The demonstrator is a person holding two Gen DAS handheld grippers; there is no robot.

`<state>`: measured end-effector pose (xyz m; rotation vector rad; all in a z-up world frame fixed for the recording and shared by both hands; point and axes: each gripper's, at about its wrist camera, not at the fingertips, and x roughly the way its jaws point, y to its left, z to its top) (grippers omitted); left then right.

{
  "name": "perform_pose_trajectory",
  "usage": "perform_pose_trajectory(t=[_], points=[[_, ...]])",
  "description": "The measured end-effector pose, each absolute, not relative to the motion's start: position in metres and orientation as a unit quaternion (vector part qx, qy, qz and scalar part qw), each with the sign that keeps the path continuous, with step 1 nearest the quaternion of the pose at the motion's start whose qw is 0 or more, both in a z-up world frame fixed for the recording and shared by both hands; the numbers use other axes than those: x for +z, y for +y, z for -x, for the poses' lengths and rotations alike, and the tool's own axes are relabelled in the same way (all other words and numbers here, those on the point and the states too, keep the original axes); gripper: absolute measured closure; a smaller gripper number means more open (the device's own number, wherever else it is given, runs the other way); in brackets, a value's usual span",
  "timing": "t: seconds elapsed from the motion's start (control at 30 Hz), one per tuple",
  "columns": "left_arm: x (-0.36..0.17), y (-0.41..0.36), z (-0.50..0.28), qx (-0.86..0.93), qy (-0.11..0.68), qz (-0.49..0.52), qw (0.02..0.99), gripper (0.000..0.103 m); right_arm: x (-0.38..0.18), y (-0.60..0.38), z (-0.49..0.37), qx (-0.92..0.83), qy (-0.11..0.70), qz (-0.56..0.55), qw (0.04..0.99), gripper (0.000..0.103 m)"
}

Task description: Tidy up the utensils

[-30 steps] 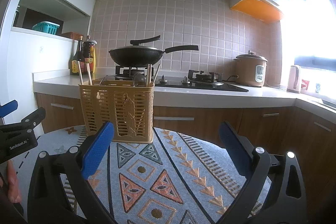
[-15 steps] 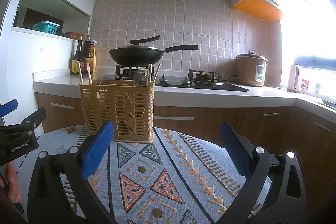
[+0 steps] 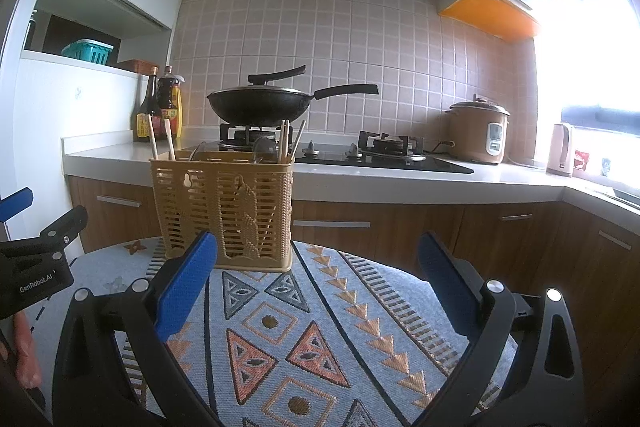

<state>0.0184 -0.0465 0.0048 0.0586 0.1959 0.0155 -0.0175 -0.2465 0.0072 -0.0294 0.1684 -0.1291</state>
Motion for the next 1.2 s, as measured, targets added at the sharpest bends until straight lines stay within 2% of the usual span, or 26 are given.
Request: perform_pose_trajectory(t=[1.2], points=[[0.004,-0.035,-0.025,0.006,0.111,-0.017,0.994,0.008,0.008,-0.249,0.020,-0.069,0.082,0.011,0.994,0.007]])
